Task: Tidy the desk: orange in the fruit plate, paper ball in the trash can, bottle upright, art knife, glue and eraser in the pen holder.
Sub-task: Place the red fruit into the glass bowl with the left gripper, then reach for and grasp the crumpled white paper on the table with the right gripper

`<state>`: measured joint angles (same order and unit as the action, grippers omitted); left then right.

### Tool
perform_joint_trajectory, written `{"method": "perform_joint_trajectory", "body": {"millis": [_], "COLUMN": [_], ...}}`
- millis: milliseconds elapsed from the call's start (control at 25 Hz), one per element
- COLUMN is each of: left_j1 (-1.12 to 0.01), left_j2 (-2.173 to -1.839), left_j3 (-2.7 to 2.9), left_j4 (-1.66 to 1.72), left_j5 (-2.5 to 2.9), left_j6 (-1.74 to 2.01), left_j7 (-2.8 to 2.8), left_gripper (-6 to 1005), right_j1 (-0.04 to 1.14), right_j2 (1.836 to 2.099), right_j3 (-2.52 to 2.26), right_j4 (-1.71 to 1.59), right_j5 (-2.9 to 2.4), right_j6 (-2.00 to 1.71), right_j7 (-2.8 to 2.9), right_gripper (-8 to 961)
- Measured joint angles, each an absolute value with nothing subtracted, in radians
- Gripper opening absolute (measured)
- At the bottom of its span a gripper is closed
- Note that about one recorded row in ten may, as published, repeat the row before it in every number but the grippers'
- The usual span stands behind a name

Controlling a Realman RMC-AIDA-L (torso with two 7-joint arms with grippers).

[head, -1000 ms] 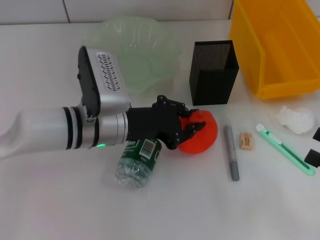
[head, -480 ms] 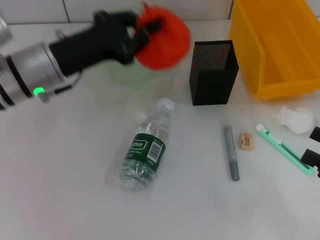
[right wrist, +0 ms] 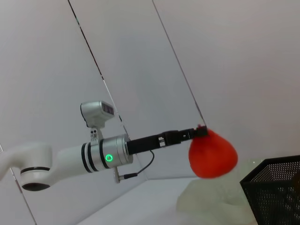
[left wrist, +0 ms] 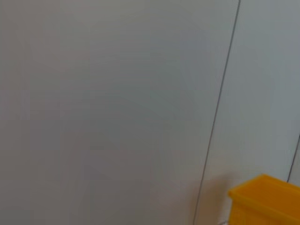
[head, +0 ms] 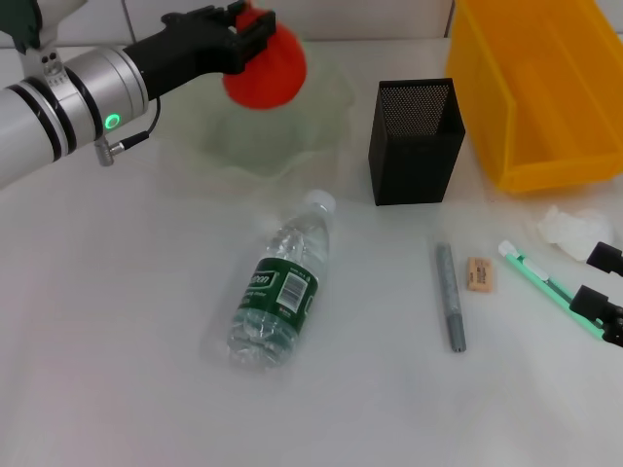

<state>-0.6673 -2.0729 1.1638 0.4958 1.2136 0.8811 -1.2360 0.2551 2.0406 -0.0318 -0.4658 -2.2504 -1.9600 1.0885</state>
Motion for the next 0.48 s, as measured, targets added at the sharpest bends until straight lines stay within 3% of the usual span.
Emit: {"method": "perform_joint_trajectory", "body": {"millis": [400, 480], "left_j1": [-0.604, -0.576], "left_j2": [-2.067, -2.06], "left_j3": [1.153, 1.153], "left_j4": [0.528, 0.557], "left_j5": [1.206, 1.208], "left_j6": [0.95, 1.014], "left_j7": [-1.293, -1.343], "left_gripper": [542, 637], "right_j1": [0.29, 0.299], "right_j2": [2.049, 2.049], "right_j3": [-0.036, -0.035], "right_j4": [-0.465, -0.465], "right_j5": [-2.25, -2.25], "right_j6": [-1.954, -1.954], "right_j7": [1.087, 1.095], "right_gripper": [793, 793]}}
